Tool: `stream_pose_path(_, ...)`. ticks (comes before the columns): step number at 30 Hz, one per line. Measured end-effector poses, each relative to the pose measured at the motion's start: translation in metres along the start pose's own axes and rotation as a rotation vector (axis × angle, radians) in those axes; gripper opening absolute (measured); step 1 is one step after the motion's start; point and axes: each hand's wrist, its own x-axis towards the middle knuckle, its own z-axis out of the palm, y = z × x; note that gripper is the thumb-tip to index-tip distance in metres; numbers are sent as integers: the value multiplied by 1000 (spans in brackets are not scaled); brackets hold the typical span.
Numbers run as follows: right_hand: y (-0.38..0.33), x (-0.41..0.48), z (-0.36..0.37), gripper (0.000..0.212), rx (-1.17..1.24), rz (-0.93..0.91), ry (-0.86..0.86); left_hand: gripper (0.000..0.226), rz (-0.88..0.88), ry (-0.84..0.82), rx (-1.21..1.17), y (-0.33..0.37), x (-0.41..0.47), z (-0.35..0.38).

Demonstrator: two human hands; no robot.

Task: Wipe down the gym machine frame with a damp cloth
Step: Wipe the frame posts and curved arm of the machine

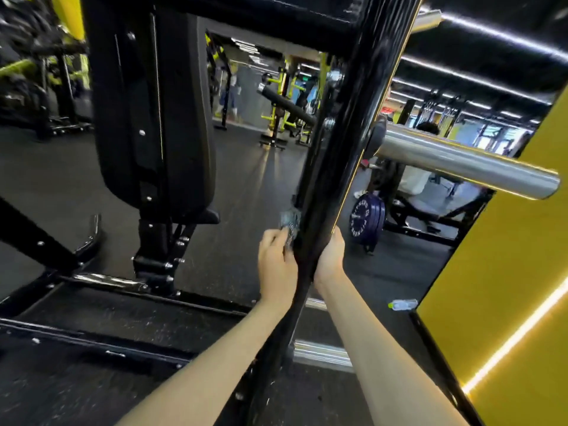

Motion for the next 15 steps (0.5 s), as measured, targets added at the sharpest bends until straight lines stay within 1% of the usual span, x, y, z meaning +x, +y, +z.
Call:
stream_pose_path(1,1,1,0,36,-4,-21,1,37,-67,-66,10,-10,-5,-1)
stream_pose_path(3,1,4,1,37,-18,-68,12,36,-79,-135,-47,1,6,-3)
stream_pose_path(6,0,4,1,41,-58,-104,-5,30,-56,-86,-269,55,38,-4)
stream_pose_path(8,1,3,1,41,-89,-113,9,31,-47,-55,-341,71,42,1)
stream_pose_path(10,3,3,0,42,-95,-131,27,38,-92,-105,-223,54,32,5)
stream_pose_path(12,4,2,0,44,-94,-146,12,53,-247,-220,-126,29,18,2)
stream_pose_path(13,3,0,-1,45,-92,-141,2,57,-289,-249,-107,20,12,0)
stream_pose_path(14,3,0,-2,45,-88,-130,-11,59,-282,-259,-108,18,12,0)
stream_pose_path(15,3,-2,-1,44,-90,-130,-17,57,-235,-248,-112,24,17,0)
